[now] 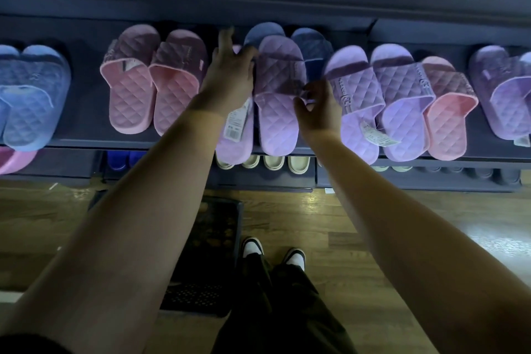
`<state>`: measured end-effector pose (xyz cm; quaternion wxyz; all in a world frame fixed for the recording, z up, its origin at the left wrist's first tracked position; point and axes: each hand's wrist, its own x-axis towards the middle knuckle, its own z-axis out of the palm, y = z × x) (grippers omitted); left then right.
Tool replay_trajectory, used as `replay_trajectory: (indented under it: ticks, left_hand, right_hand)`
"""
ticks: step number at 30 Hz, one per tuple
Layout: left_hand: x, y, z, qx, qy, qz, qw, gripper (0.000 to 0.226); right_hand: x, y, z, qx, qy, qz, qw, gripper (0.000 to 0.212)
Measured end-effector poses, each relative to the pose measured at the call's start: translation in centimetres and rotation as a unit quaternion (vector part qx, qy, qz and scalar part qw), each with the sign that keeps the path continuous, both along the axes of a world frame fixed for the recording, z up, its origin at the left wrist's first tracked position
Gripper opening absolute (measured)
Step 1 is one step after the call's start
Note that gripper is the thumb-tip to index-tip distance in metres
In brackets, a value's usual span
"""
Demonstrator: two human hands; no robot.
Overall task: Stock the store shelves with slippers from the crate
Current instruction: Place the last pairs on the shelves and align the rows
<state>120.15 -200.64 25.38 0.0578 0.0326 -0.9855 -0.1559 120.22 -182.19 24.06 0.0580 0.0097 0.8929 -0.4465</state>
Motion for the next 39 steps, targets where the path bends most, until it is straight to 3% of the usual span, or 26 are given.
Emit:
replay_trajectory:
  ticks: [10,13,19,28,39]
  left_hand:
    - [3.8,0.7,-0.4,0.151,-0.025,0.062,0.986,0.05]
    - [6.7,1.2,-0.1,0.181,-0.009,0.067,0.981,0.05]
    - [10.9,0.5,0.9,0.153,0.015,0.094,0.984,0.047]
    - [15.5,-6.3,1.4,0.073,-0.003,0.185,0.98,0.046]
    - [22.0,-25.8,-1.0,0.045,-0.024,0.173,0.984,0.047]
  right_hand:
    - [1.3,0.1,0.6,0.028,0.018,0.003,0.999,0.019]
    - [2.4,-0.6,1.6,-0.032,0.009,0.013,0.999,0.016]
    - [4.9,-3.6,3.8,-0.112,-0.014,0.09,0.989,0.023]
    - [7.9,-11.4,3.5,-0.118,0.001,0.163,0.979,0.021]
    - [15.3,-28.7,1.3,-0.092,-0.026,0.13,0.987,0.027]
